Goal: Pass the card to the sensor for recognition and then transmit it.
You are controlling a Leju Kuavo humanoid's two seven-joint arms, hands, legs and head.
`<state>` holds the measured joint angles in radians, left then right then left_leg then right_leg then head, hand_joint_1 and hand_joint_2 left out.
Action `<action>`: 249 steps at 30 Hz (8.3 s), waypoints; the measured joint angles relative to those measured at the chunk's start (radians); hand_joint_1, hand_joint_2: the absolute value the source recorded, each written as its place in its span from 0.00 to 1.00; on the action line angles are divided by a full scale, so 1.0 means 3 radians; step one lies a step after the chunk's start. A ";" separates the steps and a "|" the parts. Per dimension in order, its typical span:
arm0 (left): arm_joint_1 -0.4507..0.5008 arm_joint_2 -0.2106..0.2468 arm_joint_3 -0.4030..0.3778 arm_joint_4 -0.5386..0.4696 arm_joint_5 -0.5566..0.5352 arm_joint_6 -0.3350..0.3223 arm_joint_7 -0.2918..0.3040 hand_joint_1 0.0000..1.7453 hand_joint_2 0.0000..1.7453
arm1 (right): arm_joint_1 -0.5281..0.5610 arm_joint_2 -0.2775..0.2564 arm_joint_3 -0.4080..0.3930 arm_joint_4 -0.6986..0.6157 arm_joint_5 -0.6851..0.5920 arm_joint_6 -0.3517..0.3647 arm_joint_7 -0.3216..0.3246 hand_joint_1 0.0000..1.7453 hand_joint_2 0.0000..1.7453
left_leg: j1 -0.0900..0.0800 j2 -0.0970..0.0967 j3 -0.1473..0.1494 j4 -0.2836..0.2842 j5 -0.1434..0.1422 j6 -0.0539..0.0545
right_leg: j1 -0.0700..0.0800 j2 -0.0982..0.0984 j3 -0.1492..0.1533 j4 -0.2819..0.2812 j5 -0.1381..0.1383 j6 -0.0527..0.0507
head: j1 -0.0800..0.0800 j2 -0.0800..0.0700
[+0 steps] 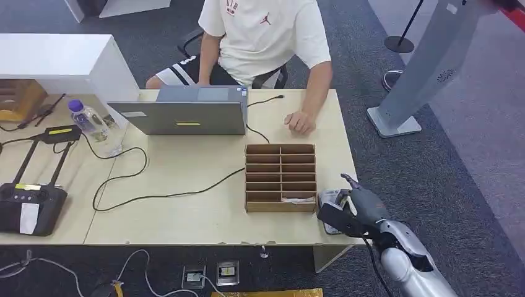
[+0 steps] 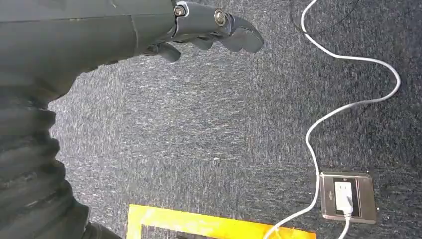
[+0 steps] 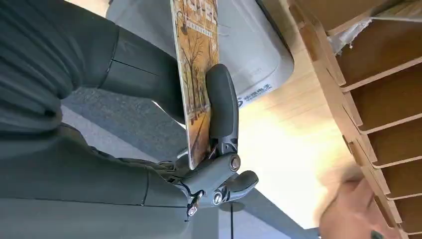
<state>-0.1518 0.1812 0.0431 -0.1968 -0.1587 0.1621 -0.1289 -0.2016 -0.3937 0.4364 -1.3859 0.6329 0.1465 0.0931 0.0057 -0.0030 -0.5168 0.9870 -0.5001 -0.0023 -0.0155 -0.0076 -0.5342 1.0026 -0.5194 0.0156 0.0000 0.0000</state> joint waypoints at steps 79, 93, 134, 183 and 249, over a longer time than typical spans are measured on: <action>-0.0128 0.0050 -0.0001 0.0000 -0.0483 -0.0324 0.0058 0.00 1.00 | -0.3102 0.0918 -0.0042 0.2979 0.1801 -0.0495 -0.1038 0.00 1.00 | 0.0000 0.0000 -0.0016 0.0002 0.0010 -0.0001 | 0.0000 -0.0001 -0.0013 0.0003 0.0007 -0.0001 | 0.0001 0.0000; -0.0052 0.0098 0.0014 0.0000 -0.0532 -0.0367 -0.0019 0.00 1.00 | -0.3320 0.0912 -0.0405 0.2953 0.0714 -0.0405 -0.1535 0.00 1.00 | 0.0000 0.0000 -0.0016 0.0003 0.0010 -0.0001 | 0.0000 -0.0001 -0.0014 0.0003 0.0007 -0.0001 | 0.0000 0.0000; 0.0116 0.0083 0.0608 0.0010 -0.0895 -0.0356 -0.0057 0.00 1.00 | -0.0777 0.0468 -0.0765 -0.0142 0.0598 0.0764 -0.1378 0.00 1.00 | 0.0001 0.0002 -0.0016 0.0004 0.0009 0.0000 | 0.0001 0.0004 -0.0014 0.0001 0.0008 -0.0002 | 0.0000 0.0000; 0.0109 0.0064 0.1293 0.0010 -0.1574 -0.0417 0.0011 0.00 1.00 | 0.0090 0.0248 -0.0842 -0.1068 -0.1126 0.1141 -0.0614 0.00 1.00 | 0.0001 0.0003 -0.0015 0.0004 0.0008 0.0000 | 0.0001 0.0006 -0.0014 0.0001 0.0008 -0.0002 | 0.0001 0.0000; 0.0063 0.0005 0.2230 -0.0005 -0.2552 -0.0549 -0.0079 0.00 1.00 | -0.0325 0.0469 -0.0342 -0.0706 0.1532 0.0468 -0.0713 0.00 1.00 | 0.0001 0.0002 -0.0017 0.0004 0.0009 0.0000 | 0.0001 0.0003 -0.0014 0.0001 0.0009 -0.0002 | 0.0001 0.0000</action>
<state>-0.1330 0.1827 0.7122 -0.1984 -0.9243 -0.0027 -0.1526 -0.2990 -0.2529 0.3338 -1.5976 1.0925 0.2868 -0.1209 0.0059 -0.0023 -0.5219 0.9882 -0.4973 -0.0024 -0.0152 -0.0065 -0.5384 1.0030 -0.5168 0.0151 0.0004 0.0000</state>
